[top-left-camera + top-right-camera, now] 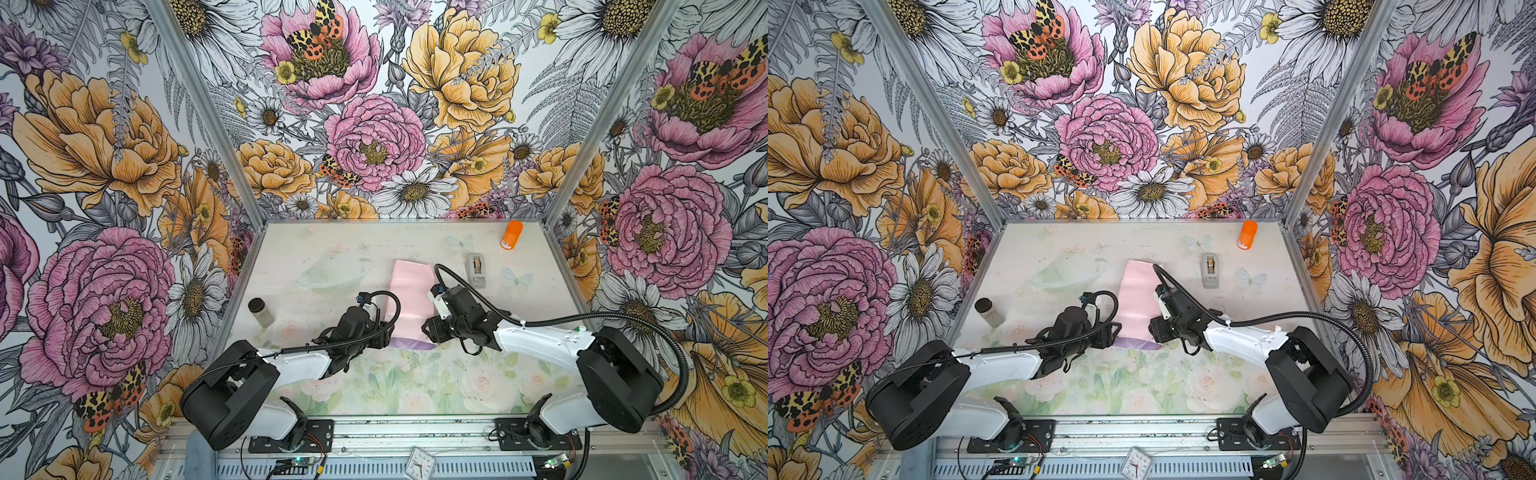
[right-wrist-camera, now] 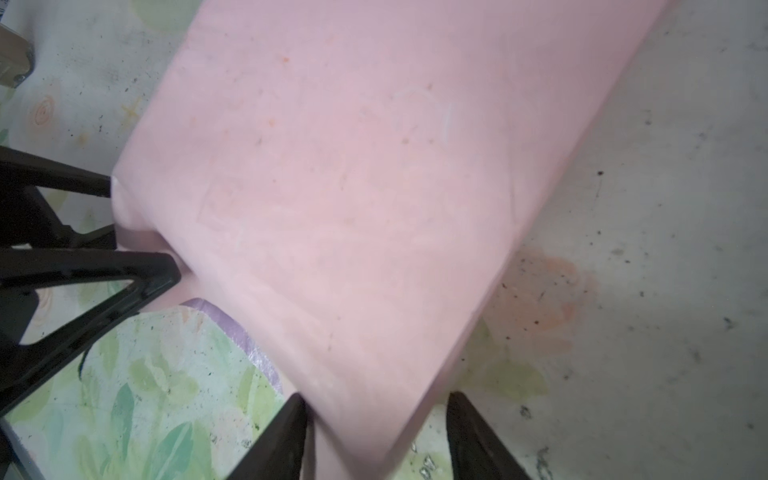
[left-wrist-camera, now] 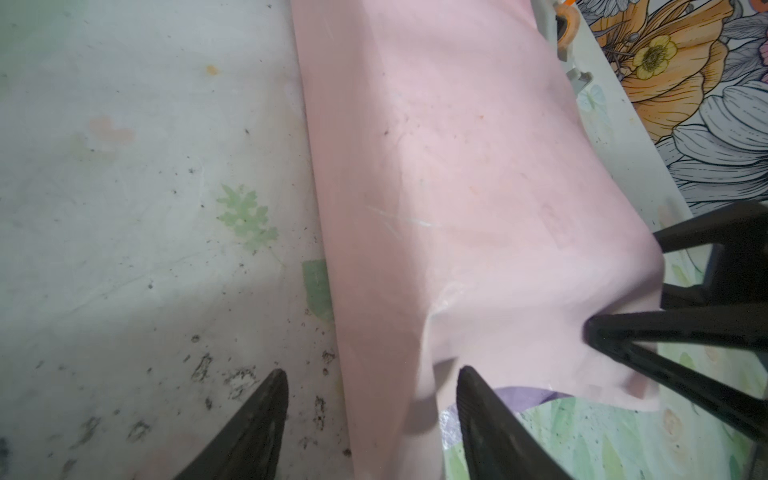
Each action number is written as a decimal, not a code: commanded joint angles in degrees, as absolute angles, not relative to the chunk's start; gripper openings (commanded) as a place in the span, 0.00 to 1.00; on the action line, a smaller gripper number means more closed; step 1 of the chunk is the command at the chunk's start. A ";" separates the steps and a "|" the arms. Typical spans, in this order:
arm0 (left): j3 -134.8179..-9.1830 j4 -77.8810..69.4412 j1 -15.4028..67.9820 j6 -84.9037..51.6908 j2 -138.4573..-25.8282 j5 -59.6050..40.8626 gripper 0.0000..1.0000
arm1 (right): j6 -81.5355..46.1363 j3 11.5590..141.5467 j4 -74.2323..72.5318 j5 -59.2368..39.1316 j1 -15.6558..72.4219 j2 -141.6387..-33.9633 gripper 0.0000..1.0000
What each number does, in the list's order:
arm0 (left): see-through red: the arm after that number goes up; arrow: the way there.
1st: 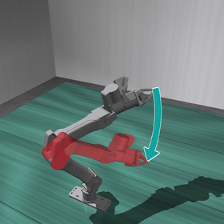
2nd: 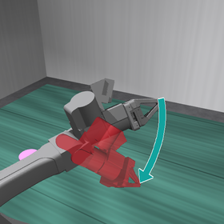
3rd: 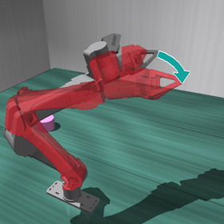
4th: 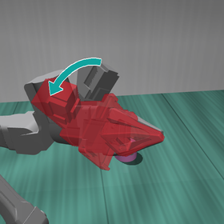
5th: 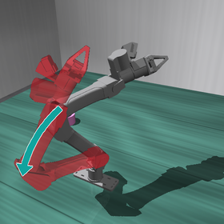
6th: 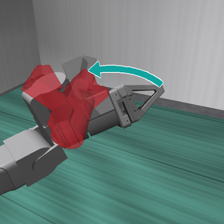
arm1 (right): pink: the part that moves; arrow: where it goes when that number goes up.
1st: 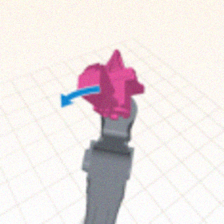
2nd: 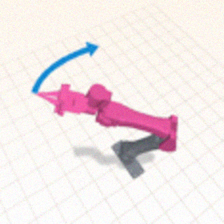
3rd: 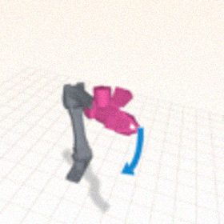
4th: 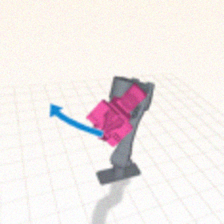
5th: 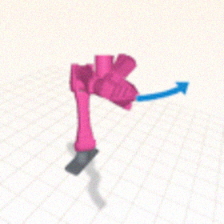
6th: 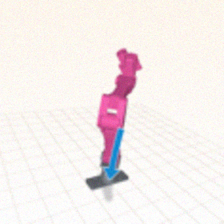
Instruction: Wrap the gift box in paper
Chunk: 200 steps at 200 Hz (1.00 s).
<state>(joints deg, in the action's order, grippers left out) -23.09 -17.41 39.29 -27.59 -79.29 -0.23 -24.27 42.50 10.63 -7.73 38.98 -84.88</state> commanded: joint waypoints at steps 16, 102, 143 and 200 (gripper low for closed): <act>-22.48 -21.01 40.08 -24.90 -81.24 4.25 0.64 | -25.25 42.01 4.25 -4.61 39.46 -88.77 0.55; -23.60 -24.55 42.23 -25.33 -86.84 7.03 0.56 | -28.26 35.83 -5.06 2.13 39.64 -87.57 0.48; -23.64 -26.12 43.85 -25.49 -87.94 10.25 0.49 | -28.10 35.44 -6.35 1.55 39.64 -88.05 0.50; -25.35 -28.15 44.62 -25.38 -90.54 11.54 0.41 | -28.05 33.40 -5.43 -5.33 39.64 -83.58 0.55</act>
